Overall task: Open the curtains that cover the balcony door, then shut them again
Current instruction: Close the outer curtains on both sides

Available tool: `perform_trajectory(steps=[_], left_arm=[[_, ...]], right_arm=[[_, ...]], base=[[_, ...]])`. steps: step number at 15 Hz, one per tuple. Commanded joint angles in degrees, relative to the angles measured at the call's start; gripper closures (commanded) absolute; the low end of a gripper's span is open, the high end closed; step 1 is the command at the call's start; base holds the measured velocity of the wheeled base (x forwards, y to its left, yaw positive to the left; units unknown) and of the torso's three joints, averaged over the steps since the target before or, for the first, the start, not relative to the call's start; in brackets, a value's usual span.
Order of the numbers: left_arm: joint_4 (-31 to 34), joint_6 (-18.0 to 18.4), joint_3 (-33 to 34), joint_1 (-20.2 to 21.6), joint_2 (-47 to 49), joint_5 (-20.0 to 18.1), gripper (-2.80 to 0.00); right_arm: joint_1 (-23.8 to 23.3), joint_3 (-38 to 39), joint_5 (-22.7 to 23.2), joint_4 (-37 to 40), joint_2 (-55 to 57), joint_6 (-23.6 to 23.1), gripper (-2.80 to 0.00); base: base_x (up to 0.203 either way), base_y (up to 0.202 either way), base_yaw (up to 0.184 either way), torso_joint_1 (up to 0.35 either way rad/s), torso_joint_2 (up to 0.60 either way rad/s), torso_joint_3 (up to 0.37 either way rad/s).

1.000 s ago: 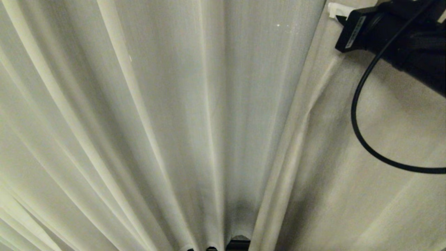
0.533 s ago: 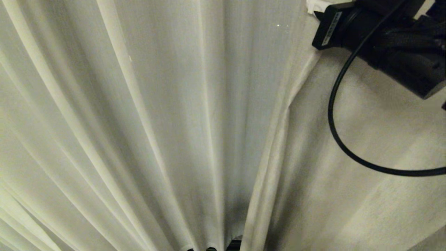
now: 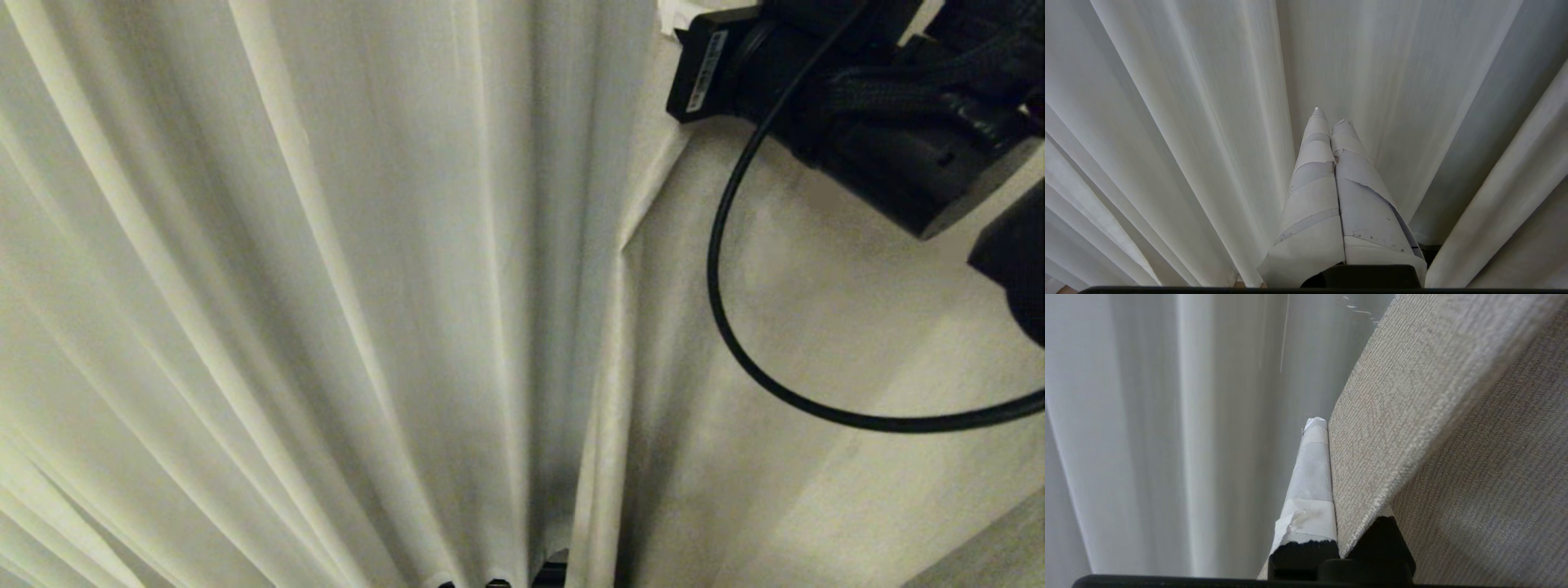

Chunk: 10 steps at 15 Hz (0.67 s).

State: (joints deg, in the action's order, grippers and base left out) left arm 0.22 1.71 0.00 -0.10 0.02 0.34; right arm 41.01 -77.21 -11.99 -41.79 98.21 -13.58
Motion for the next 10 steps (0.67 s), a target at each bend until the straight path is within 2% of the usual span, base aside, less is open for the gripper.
perform_trajectory(steps=[1,10], left_arm=[[0.0,0.0,0.0,0.0,0.0,0.0,0.0],[0.0,0.0,0.0,0.0,0.0,0.0,0.0]], right_arm=[[1.5,-1.6,-2.1,-0.5,2.2,0.0,0.0],[2.1,-1.8,-2.7,0.3,0.5,-0.6,0.0]], base=[[0.0,0.0,0.0,0.0,0.0,0.0],[0.0,0.0,0.0,0.0,0.0,0.0]])
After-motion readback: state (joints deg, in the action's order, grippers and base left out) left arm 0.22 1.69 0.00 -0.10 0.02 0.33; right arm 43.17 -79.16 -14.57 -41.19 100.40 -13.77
